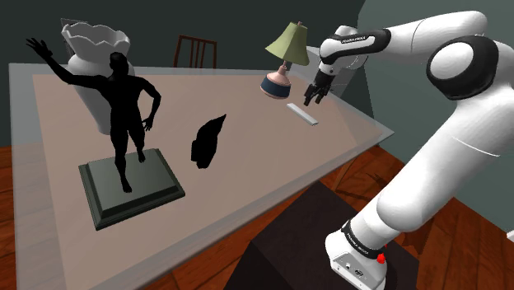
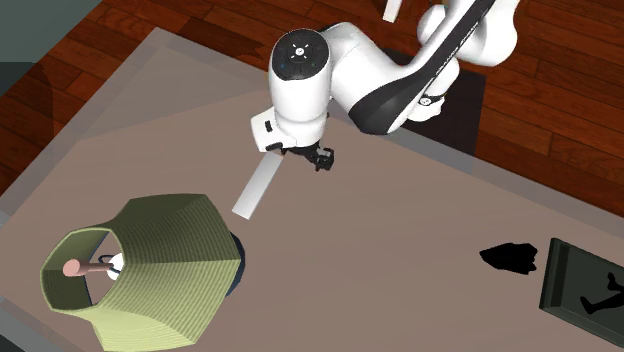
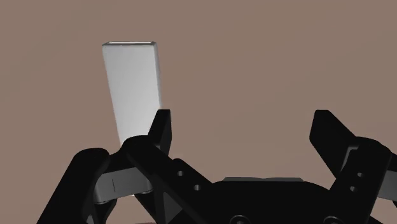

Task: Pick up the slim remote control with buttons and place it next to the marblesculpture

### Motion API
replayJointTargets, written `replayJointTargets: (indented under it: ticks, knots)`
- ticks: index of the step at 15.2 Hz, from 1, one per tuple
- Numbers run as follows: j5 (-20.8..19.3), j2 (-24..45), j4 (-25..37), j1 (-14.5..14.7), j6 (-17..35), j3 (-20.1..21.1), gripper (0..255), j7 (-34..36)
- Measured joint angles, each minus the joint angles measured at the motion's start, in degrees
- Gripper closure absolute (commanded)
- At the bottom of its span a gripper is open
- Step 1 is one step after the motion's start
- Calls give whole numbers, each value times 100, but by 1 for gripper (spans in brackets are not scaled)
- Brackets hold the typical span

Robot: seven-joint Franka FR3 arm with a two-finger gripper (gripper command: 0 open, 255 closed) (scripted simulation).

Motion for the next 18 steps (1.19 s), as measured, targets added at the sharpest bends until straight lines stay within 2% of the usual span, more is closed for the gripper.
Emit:
replayJointTargets:
  ticks: [3,7,12,18]
  knots:
    - [356,681,489,-196,79,-85,0,-411]
    - [866,1742,1495,-559,-34,-55,0,-874]
    - [1253,2731,2493,-997,-179,54,0,-1208]
    - [1363,2980,2409,-1072,131,110,0,-1300]
